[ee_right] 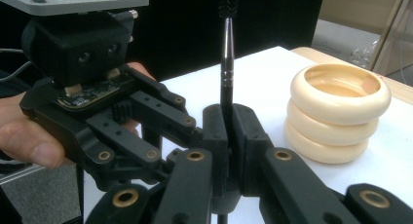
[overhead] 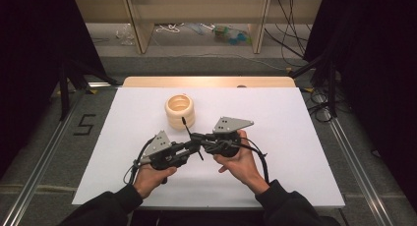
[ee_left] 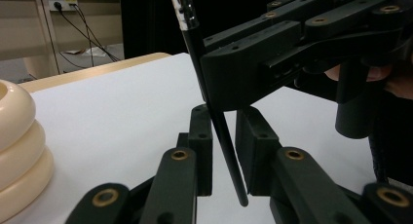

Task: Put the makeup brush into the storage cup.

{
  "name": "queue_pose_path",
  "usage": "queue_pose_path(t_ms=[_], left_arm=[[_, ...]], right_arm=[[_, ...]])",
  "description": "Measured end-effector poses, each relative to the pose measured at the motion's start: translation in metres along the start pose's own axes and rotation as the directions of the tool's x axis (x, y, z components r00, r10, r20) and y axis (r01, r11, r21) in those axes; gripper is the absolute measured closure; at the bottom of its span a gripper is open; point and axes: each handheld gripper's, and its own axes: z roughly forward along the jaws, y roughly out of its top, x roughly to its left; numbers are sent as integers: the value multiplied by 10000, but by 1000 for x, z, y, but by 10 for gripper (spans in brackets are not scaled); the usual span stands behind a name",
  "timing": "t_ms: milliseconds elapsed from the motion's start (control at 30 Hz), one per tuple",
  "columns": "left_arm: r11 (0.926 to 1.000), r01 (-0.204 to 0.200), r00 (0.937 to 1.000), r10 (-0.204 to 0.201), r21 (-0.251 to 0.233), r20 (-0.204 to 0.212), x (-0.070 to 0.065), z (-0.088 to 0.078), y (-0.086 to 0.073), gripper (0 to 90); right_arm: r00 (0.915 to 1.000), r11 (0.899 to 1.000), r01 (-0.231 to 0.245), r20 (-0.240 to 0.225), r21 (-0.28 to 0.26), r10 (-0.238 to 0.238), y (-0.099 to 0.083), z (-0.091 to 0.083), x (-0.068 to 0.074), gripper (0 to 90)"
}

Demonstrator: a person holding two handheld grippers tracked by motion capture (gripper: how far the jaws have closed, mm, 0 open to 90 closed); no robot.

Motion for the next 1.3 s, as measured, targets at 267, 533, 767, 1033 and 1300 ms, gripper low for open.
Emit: queue_pose_path(t_ms=[267, 533, 767, 1033, 1300], left_arm=[[9998, 194, 9997, -193, 60, -134, 2, -1, 0, 831], [9996, 161, 9994, -154, 218, -321, 5, -3, 0, 851], [9995, 240, 9984, -227, 228, -526, 8, -4, 0, 850], [9996, 196, 9962, -179, 191, -853, 16, -9, 2, 849], [9996, 254, 9930, -239, 119, -1153, 23, -13, 2, 848]], right_arm=[[10000, 10000, -35, -36, 93, 35, 0, 0, 1, 859], [9987, 9985, -485, -166, -272, 481, 1, -2, 0, 782], [9972, 9965, -736, 101, -389, 740, 3, -9, -5, 664], [9945, 9969, -743, 722, -267, 760, 1, -16, -12, 471], [9888, 9971, -753, 1287, -59, 754, -6, -26, -18, 394]])
